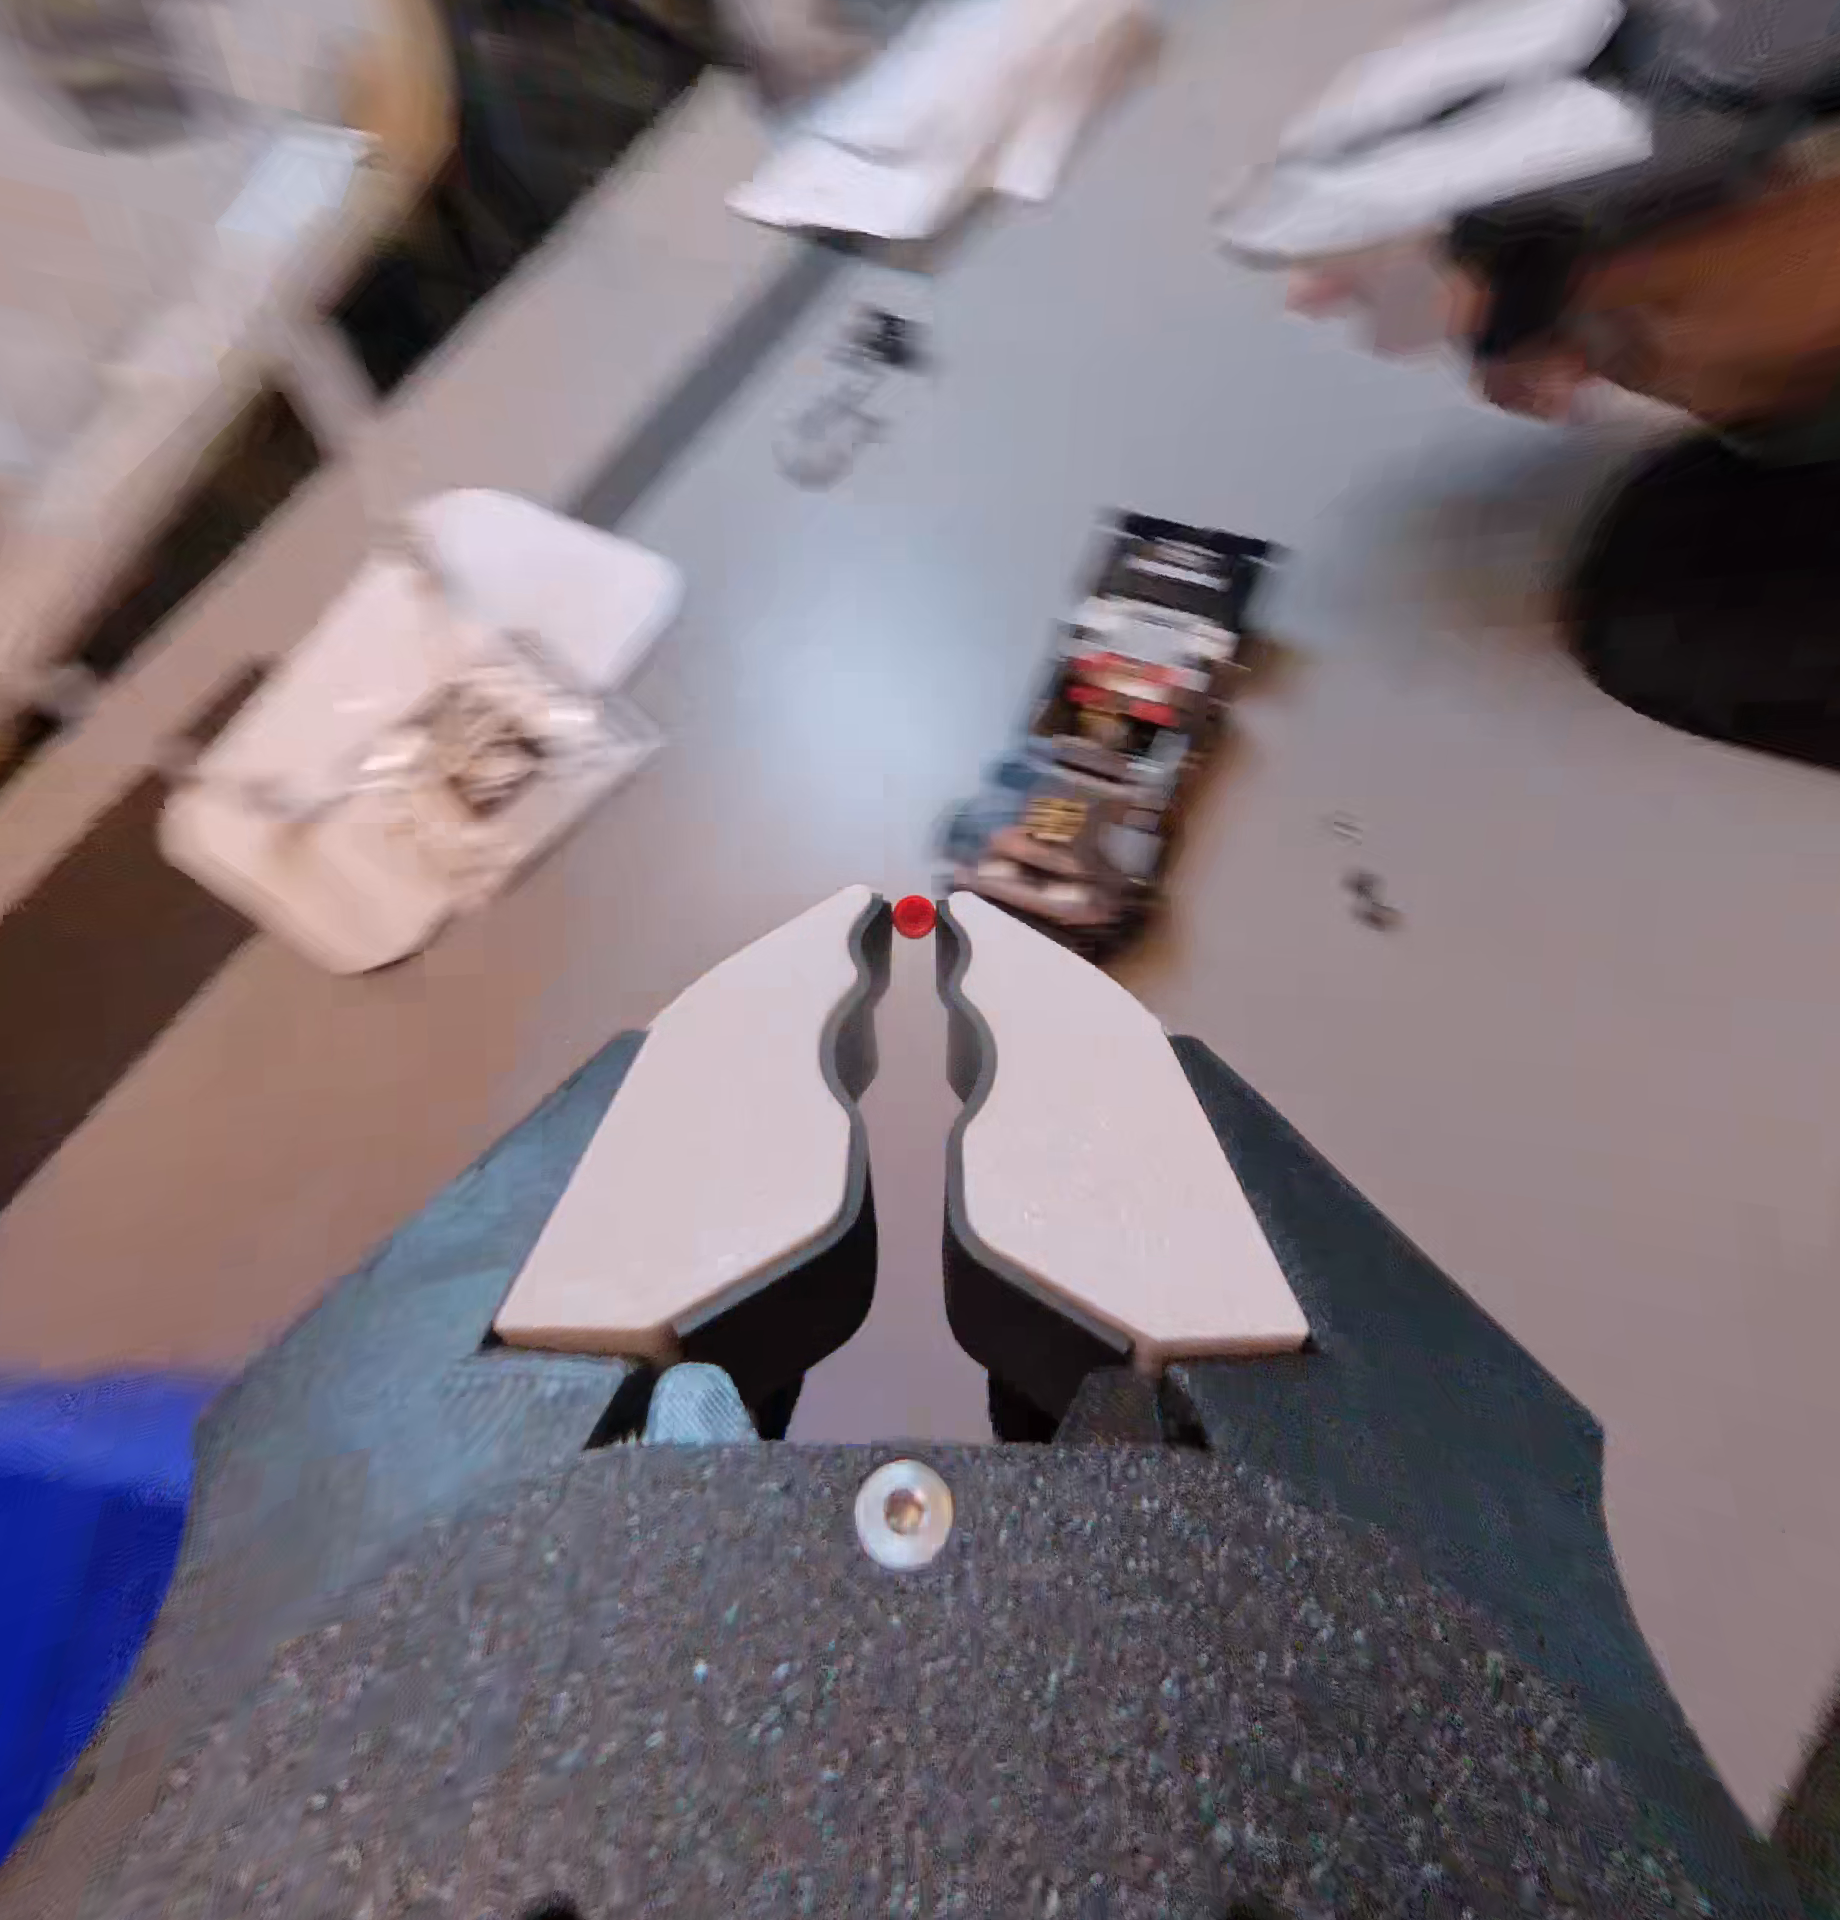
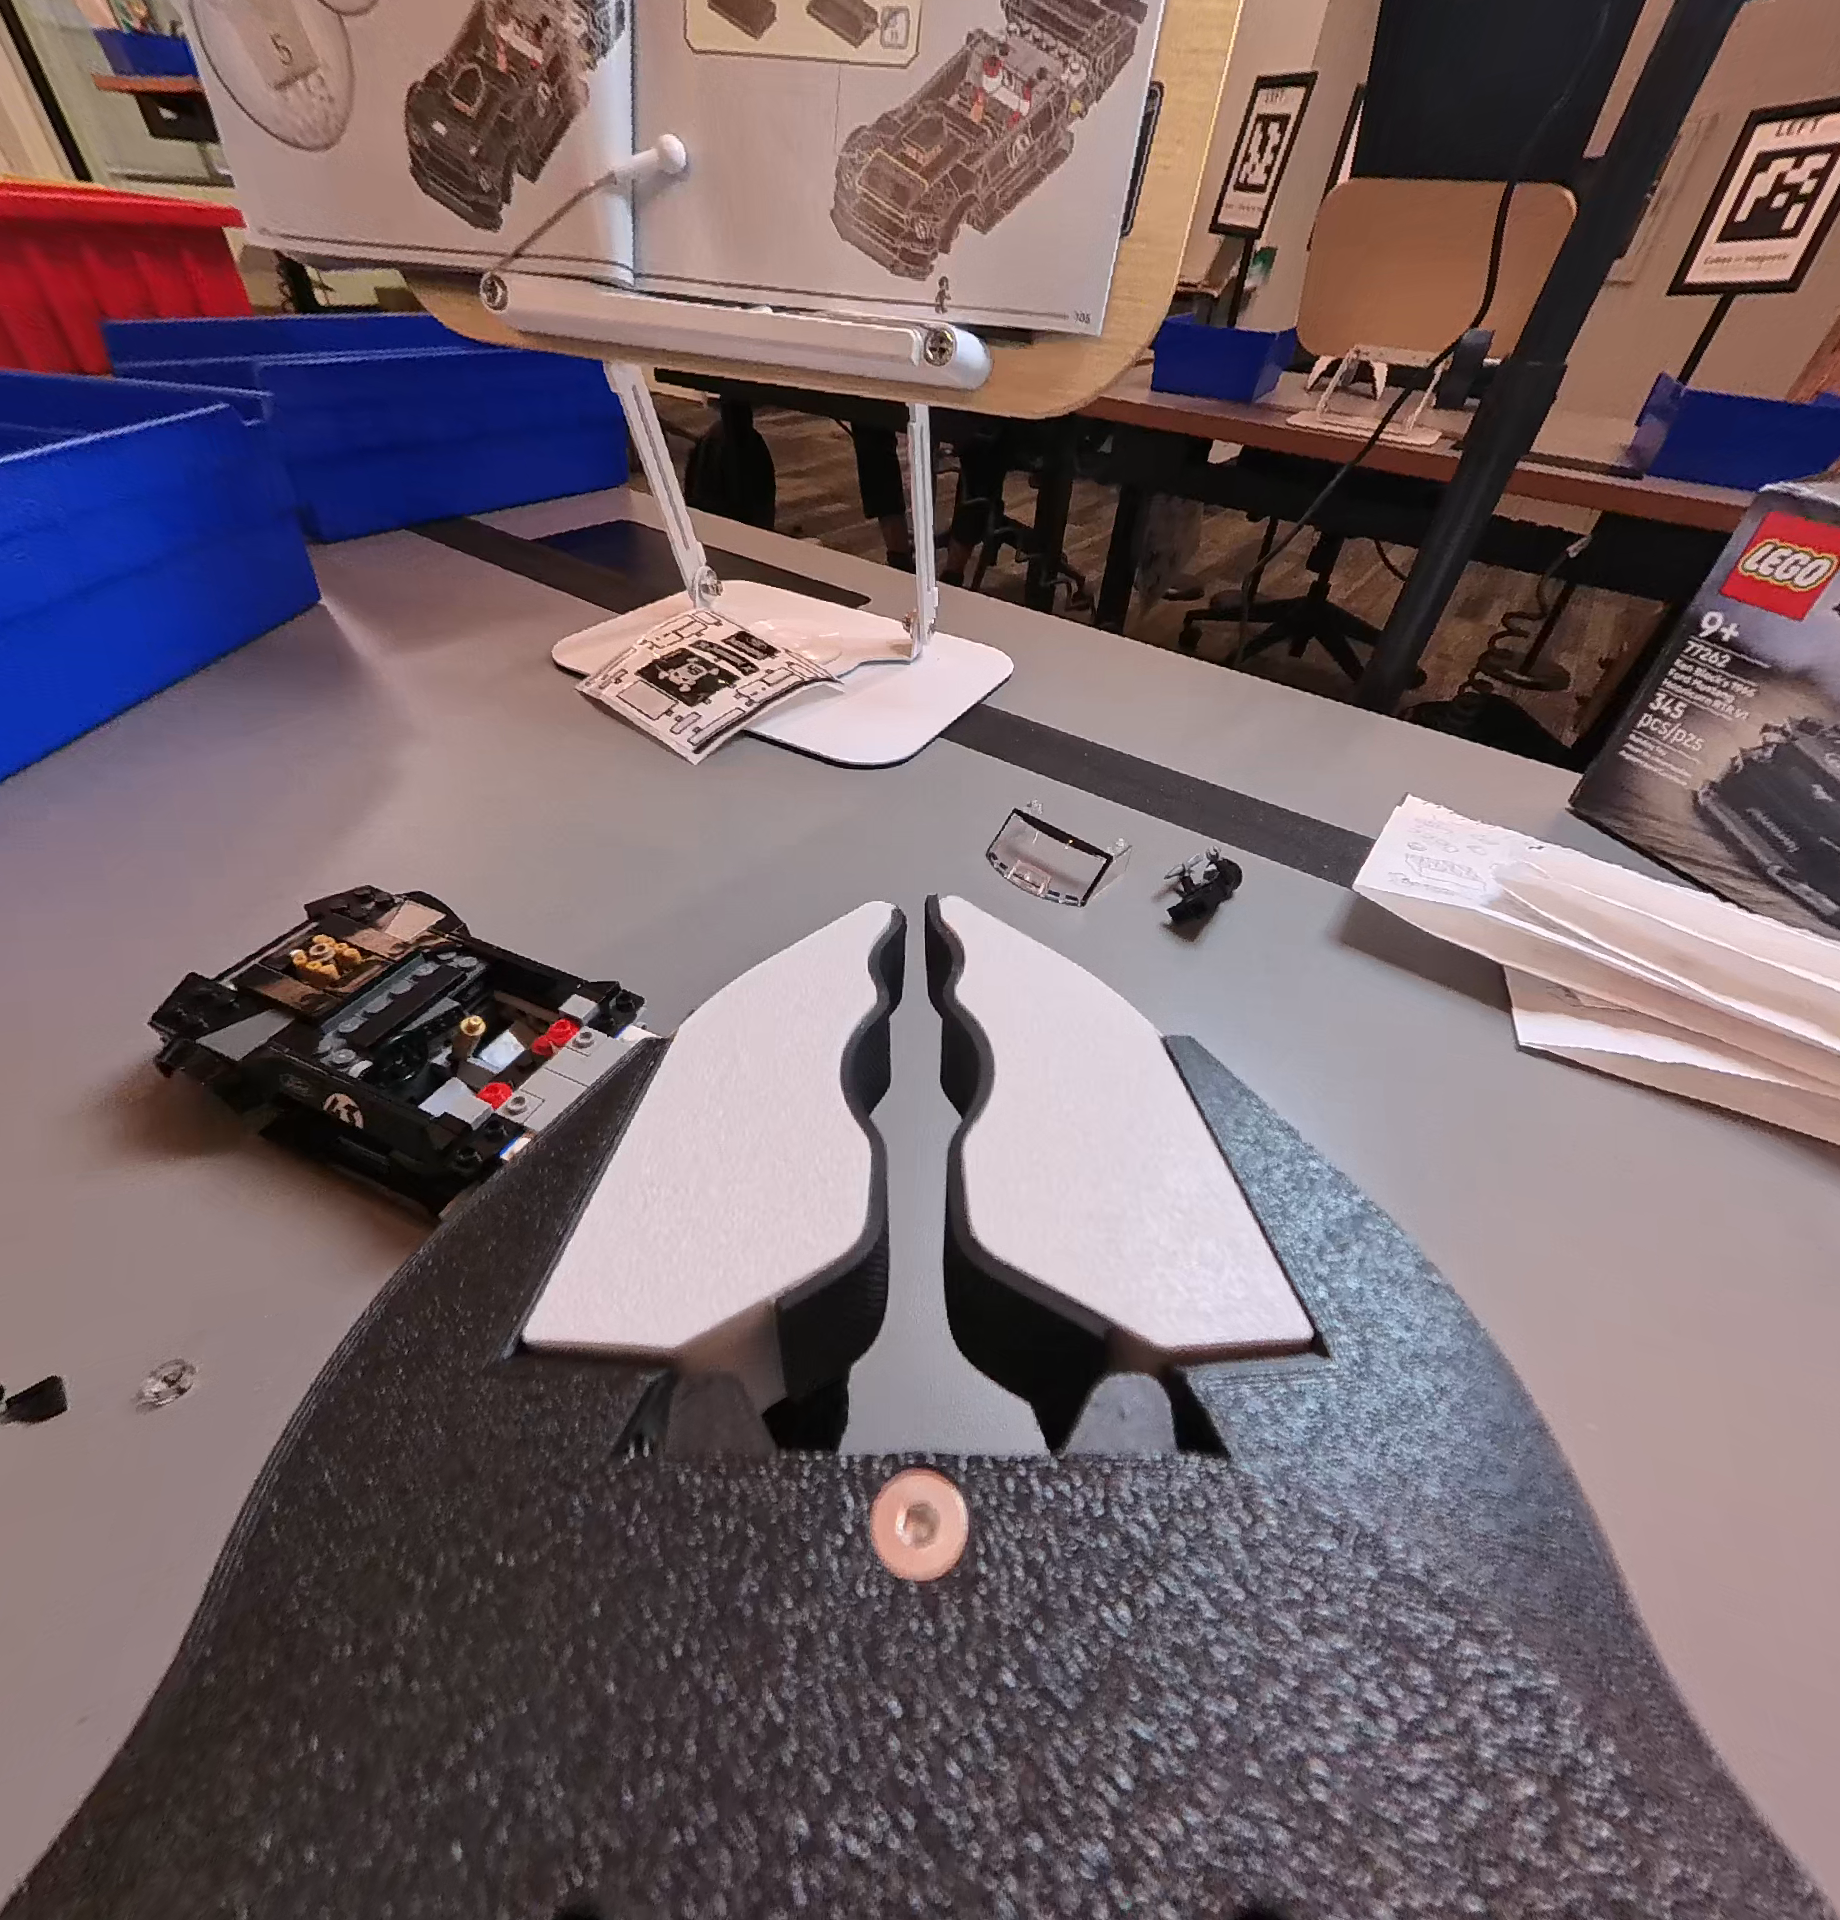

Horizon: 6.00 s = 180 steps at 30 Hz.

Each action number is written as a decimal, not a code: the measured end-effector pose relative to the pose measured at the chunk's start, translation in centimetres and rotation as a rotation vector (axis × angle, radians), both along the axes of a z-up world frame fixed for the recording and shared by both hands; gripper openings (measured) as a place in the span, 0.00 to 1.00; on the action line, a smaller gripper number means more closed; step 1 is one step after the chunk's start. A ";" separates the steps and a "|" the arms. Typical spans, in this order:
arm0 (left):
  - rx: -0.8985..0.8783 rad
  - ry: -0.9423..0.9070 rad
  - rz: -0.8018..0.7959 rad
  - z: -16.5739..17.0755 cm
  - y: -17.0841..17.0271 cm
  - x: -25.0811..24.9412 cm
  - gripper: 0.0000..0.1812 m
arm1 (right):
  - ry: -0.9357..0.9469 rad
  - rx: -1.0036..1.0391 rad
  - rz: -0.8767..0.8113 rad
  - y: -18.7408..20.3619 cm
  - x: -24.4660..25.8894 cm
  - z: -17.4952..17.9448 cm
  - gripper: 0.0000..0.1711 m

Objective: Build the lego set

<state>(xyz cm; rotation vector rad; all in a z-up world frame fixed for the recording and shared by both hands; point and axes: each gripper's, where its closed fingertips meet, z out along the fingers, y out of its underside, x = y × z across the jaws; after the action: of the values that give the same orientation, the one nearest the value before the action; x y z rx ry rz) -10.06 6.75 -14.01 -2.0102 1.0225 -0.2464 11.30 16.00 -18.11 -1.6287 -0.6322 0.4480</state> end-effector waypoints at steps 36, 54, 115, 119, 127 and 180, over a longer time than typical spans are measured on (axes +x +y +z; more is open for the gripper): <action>-0.333 0.019 -0.477 -14.1 -7.1 10.5 0.09 | -0.001 -0.067 0.027 0.3 -0.2 -1.5 0.02; -0.011 -0.212 -0.293 -7.7 -2.3 8.9 0.10 | -0.008 -0.047 0.063 -0.3 -0.8 -1.2 0.02; -0.069 -0.774 -0.182 -3.3 1.2 3.6 0.07 | -0.328 -0.094 -0.372 15.7 18.8 -0.5 0.05; -0.039 -0.695 -0.192 -4.4 1.1 3.7 0.06 | -0.317 -0.243 -0.342 20.0 21.0 -2.4 0.17; -0.034 -0.574 -0.267 -6.0 0.4 4.0 0.07 | -0.495 -0.213 -0.144 23.2 18.5 -4.7 0.11; -0.101 -0.778 -0.320 -2.0 -2.9 6.4 0.00 | -0.570 0.565 0.289 -16.5 -7.3 0.9 0.02</action>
<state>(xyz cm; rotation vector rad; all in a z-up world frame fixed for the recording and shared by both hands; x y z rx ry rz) -3.65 3.89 -16.02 -1.5873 0.8097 -1.1648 4.03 -0.53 -17.22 -1.1115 -1.3023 -0.0149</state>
